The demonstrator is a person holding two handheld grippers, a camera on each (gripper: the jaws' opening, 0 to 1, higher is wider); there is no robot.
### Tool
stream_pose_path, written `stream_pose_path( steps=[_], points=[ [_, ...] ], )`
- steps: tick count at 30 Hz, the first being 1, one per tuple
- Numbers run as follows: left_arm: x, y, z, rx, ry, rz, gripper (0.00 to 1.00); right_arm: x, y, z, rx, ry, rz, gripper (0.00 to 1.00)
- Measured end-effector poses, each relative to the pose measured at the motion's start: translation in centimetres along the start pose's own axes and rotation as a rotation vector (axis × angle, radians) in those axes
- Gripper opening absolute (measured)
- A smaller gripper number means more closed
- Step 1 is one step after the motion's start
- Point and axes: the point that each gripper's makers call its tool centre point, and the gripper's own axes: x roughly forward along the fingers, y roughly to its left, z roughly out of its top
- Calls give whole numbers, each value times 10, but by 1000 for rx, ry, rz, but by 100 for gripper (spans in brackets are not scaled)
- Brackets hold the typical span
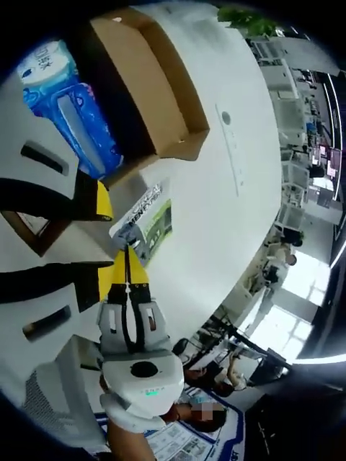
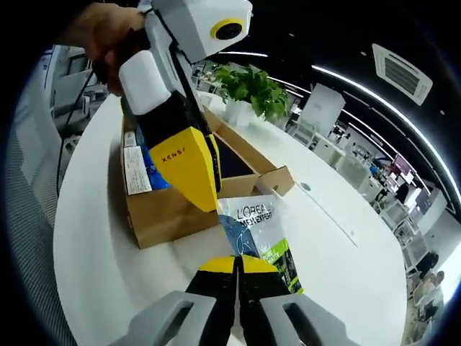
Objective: Operate the shoe box by opening the lid, removing the specified soft item, and placing it in the target area until the item is outside and the box remains undamaged.
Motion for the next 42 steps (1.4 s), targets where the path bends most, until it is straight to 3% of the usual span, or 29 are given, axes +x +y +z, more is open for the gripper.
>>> stream_pose_path(
  steps=[13, 31, 42],
  points=[
    [-24, 13, 5, 21, -48, 3, 22, 11, 6, -9, -58, 37, 49, 0],
    [-52, 49, -14, -22, -57, 63, 22, 22, 20, -36, -199, 123, 151, 0],
    [-72, 74, -22, -40, -70, 96, 22, 23, 25, -54, -181, 180, 178, 0]
  ],
)
